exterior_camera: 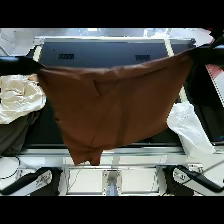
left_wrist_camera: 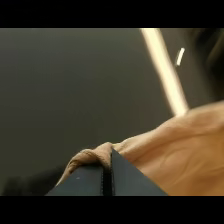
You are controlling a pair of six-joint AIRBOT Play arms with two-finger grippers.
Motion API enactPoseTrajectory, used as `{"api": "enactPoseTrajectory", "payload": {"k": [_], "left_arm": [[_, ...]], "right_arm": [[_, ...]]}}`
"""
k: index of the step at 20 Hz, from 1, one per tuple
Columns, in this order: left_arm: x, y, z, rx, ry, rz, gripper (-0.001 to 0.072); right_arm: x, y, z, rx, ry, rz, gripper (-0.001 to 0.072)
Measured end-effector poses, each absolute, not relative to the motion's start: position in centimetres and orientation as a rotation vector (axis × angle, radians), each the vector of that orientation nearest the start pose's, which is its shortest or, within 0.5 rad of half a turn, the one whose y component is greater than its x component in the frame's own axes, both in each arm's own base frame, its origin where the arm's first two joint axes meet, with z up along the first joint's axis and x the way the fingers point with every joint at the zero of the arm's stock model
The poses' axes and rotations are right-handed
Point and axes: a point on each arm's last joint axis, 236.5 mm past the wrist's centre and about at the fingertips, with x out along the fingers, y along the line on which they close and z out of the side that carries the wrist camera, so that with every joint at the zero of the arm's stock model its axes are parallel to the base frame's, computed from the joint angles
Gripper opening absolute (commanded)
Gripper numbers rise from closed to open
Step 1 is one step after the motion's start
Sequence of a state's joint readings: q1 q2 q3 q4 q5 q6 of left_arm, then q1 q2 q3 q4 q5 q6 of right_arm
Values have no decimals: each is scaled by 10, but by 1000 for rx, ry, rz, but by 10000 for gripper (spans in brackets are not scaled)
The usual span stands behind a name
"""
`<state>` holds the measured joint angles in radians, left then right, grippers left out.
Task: Fold the shirts.
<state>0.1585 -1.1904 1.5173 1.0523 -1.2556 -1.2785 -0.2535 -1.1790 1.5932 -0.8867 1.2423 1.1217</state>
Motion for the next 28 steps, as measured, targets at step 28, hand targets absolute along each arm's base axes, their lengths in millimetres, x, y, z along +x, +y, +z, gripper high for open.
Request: {"api": "enactPoseTrajectory", "payload": {"k": [28], "left_arm": [[431, -7, -25, 141, 1220, -48, 12]], "right_arm": [[479, 6, -10, 18, 1239, 262, 11]]}}
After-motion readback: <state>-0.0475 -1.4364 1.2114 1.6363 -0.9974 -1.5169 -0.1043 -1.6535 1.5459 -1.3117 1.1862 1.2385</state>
